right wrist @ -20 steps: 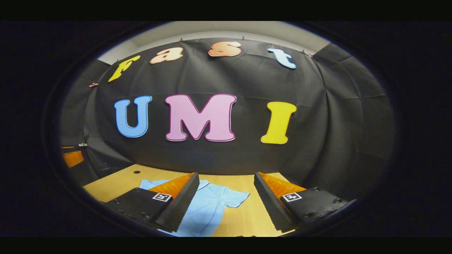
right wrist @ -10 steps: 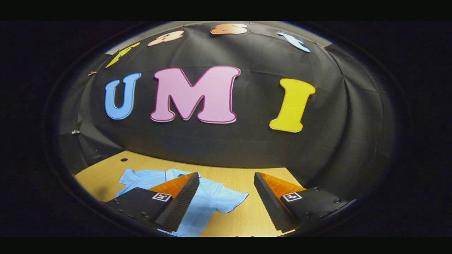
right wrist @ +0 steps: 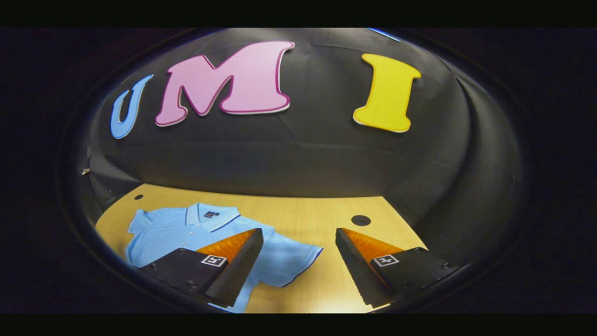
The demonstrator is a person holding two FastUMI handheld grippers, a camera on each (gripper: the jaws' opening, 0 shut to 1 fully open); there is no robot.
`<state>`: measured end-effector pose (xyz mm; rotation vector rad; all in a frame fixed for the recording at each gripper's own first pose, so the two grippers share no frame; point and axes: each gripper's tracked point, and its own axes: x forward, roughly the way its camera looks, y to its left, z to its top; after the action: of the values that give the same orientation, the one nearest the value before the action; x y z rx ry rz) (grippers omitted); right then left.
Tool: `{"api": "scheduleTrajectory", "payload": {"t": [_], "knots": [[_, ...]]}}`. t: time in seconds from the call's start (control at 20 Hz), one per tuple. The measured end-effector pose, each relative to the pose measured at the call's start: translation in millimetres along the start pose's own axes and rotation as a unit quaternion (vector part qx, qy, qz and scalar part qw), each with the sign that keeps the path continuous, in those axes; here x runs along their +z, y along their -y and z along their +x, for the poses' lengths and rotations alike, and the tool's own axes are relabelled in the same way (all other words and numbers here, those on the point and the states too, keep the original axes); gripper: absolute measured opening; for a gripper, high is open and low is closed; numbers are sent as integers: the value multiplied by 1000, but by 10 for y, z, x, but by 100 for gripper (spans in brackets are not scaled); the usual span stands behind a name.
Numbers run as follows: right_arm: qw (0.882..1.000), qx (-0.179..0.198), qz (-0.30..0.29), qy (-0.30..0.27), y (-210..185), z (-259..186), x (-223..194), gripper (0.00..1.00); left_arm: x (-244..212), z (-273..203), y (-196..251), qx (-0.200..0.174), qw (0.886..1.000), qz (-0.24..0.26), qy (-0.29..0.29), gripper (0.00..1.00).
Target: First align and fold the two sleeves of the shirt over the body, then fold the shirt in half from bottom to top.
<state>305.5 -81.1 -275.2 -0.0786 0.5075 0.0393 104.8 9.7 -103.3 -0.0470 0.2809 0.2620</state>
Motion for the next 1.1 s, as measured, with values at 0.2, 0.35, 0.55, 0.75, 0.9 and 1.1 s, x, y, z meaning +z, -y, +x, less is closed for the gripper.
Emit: {"api": "scheduleTrajectory", "payload": {"t": [0.2, 0.35, 0.55, 0.75, 0.9, 1.1], "knots": [[999, -3, -3, -46, 72, 443, -342, 97, -125, 124, 68, 9, 1000, -15, -22, 98], [997, -9, -5, -80, 172, 693, -636, 97, -155, 209, 83, 8, 1000, -6, -26, 98], [992, -12, -4, -126, 254, 875, -1008, 98, -207, 330, 96, 5, 999, -10, -36, 98], [991, 5, 3, -132, 204, 910, -1087, 95, -305, 405, 119, 8, 998, -28, -49, 98], [991, 18, 20, -134, 102, 937, -1094, 84, -311, 406, 123, 6, 998, -25, -50, 98], [991, 32, -10, -131, -39, 926, -1097, 27, -375, 348, 61, 10, 998, -29, -54, 98]]}}
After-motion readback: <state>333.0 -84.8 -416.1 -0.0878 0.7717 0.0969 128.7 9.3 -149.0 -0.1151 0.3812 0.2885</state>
